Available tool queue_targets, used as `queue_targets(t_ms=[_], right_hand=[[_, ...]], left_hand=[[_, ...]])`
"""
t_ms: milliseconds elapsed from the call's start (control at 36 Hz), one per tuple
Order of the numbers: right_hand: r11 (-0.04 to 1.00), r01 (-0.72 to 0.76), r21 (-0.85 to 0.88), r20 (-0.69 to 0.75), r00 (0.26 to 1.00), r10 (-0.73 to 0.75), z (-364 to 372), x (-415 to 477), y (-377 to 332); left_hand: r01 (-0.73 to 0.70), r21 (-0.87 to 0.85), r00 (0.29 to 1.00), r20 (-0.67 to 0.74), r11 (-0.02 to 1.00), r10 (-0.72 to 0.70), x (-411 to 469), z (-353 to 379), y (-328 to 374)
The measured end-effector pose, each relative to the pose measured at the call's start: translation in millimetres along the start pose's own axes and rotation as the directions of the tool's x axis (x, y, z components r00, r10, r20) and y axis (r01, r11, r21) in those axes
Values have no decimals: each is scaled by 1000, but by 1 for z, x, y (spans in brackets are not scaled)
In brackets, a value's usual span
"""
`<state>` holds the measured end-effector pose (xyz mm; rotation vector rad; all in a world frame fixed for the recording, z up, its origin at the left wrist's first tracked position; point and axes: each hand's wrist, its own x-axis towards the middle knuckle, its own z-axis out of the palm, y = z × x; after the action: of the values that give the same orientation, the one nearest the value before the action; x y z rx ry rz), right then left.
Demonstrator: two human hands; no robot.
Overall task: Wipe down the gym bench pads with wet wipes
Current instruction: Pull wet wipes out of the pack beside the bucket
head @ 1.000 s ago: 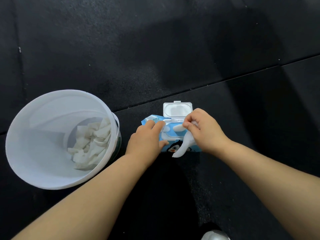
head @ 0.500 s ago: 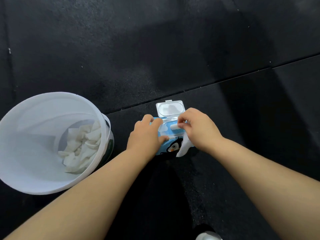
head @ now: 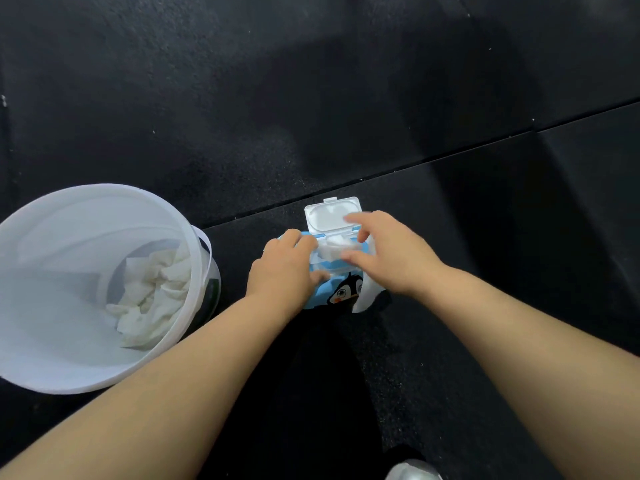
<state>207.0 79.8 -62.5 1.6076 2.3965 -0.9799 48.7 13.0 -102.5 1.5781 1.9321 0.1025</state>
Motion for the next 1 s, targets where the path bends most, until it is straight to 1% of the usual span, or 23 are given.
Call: queue_targets(t_ms=[56, 83, 111, 139, 167, 222, 278, 333, 500, 556, 611, 667, 694, 750, 833, 889, 944, 1000], right_hand=[[991, 7, -135, 33, 999, -3, 6, 2, -2], [988, 1, -152, 24, 1000, 3, 9, 3, -2], [993, -12, -119, -2, 1000, 12, 11, 3, -1], [999, -31, -40, -41, 999, 29, 12, 4, 1], [996, -54, 76, -90, 994, 61, 11, 4, 1], [937, -100, 335, -164, 973, 162, 6, 3, 2], [853, -118, 509, -184, 953, 242, 4, 0, 4], [810, -108, 576, -183, 949, 256, 4, -4, 5], [740, -48, 671, -208, 946, 250, -4, -9, 3], [715, -3, 699, -253, 935, 250, -12, -10, 2], [682, 73, 728, -332, 907, 258, -27, -9, 0], [690, 126, 713, -397, 884, 249, -44, -8, 0], [712, 133, 689, -413, 880, 236, -51, -9, 2], [779, 99, 619, -414, 884, 217, -54, -10, 7], [867, -28, 498, -353, 906, 232, -44, -10, 16], [914, -123, 386, -284, 927, 245, -39, -10, 20], [938, -204, 279, -194, 945, 263, -39, -10, 20], [944, -257, 207, -111, 953, 283, -40, -12, 16]], left_hand=[[-2, 2, 1000, 1, 1000, 2, 0, -1, -1], [-2, 3, 1000, 3, 1000, 2, -1, -1, -1], [-2, 3, 1000, 4, 1000, 2, -1, -1, -1], [-1, 1, 1000, 3, 1000, 1, -1, -1, -1], [-1, -1, 1000, 1, 1000, 1, -1, -2, -1], [5, -8, 1000, -1, 1000, -5, -1, -2, -1], [13, -16, 1000, 2, 1000, -13, 0, -3, 0], [15, -14, 1000, 0, 1000, -15, 0, -2, 0], [40, 8, 999, 9, 999, -40, 4, -3, 4], [39, 44, 999, 14, 998, -39, 4, -3, 3], [30, 90, 999, 18, 995, -31, 4, -3, 0], [21, 84, 1000, 21, 996, -23, 4, -2, -3], [20, 60, 999, 26, 998, -21, 4, -3, -4], [21, -3, 999, 36, 1000, -21, 4, -6, -4], [21, -56, 999, 39, 998, -19, 3, -12, -5], [5, -45, 999, 44, 999, -3, -1, -15, -5], [-6, -18, 998, 70, 1000, 8, -7, -20, -6], [11, -9, 996, 94, 1000, -10, -16, -26, -5]])
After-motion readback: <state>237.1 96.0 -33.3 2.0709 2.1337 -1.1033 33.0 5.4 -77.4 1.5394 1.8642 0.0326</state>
